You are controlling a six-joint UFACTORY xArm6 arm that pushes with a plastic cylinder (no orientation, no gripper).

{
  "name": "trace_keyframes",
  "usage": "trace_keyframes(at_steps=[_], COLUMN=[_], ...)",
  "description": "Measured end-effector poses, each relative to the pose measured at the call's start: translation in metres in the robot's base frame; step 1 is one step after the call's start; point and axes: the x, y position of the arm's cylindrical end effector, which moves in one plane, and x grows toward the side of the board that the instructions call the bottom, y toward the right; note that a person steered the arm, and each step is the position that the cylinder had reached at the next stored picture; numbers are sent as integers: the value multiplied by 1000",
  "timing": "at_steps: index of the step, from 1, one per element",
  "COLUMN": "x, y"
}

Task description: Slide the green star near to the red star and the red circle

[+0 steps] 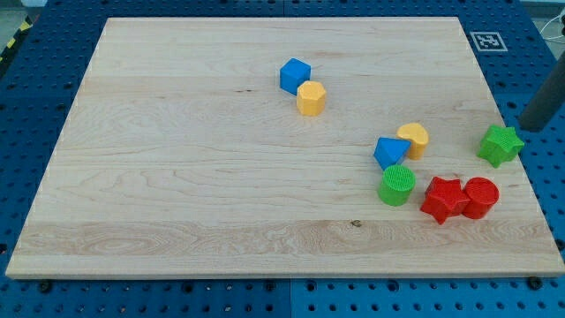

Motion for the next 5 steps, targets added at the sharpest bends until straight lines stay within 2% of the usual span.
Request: trace_keyframes(at_steps=[2, 4, 5], x=[9, 7, -4], y=[-57, -79, -66])
